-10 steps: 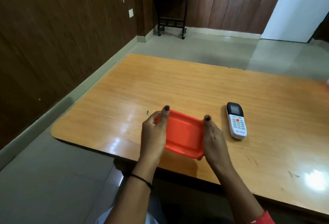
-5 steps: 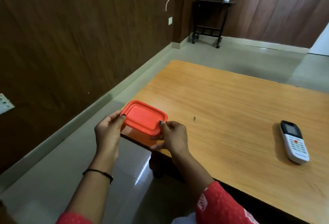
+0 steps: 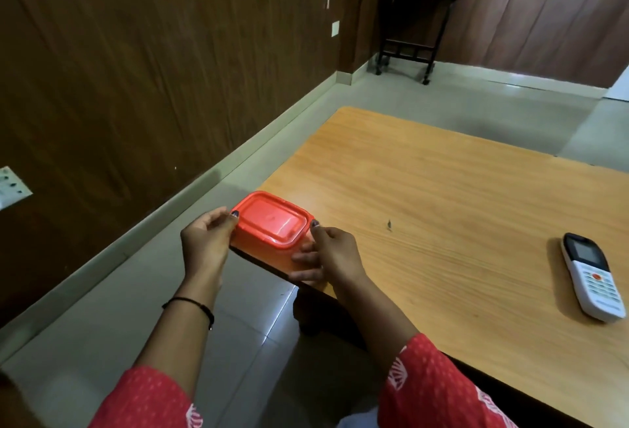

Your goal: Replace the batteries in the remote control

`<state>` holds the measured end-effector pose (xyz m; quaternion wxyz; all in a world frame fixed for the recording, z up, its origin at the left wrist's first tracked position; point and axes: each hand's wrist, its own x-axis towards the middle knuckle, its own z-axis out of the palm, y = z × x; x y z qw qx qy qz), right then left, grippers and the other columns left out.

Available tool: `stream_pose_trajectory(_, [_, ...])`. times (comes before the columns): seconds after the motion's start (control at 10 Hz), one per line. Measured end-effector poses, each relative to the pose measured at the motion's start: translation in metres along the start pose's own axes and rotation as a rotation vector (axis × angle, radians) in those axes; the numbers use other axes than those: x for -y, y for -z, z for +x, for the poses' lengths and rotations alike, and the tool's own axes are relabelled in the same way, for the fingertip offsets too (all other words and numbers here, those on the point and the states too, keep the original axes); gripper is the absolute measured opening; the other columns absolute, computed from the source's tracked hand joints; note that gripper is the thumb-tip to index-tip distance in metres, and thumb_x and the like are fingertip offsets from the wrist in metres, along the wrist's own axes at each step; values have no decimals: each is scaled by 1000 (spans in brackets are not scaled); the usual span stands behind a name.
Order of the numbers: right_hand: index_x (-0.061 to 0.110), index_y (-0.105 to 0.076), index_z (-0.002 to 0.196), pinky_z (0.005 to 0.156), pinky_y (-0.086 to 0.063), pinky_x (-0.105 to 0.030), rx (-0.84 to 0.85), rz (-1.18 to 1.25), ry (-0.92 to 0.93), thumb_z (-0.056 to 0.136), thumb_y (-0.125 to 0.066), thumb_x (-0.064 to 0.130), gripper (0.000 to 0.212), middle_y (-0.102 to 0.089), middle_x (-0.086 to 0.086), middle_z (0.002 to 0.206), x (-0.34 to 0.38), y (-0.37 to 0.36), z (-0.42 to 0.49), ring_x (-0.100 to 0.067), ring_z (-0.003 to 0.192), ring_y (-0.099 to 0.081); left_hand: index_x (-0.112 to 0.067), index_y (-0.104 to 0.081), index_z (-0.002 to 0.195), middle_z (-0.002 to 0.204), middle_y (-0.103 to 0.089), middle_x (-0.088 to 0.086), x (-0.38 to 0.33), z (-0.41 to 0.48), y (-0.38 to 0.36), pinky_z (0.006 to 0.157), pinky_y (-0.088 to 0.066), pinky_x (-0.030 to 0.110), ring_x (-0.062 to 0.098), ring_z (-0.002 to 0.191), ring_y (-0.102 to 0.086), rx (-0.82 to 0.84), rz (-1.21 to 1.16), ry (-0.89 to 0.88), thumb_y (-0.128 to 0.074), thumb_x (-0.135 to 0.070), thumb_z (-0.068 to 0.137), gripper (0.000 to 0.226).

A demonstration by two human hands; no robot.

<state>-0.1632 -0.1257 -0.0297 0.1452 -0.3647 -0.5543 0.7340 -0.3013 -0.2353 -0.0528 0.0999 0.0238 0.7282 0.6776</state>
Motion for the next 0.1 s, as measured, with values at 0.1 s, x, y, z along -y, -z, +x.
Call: stream_pose_trajectory(0.1, [9, -54, 99, 47, -56, -33, -84, -67, 119, 99, -43, 32, 25, -60, -16, 87, 8, 27, -20, -20, 61, -66, -19, -59, 122, 127, -58, 6, -12, -31, -1, 84, -48, 30, 16, 110, -56, -80, 165, -191, -62, -19, 87, 35])
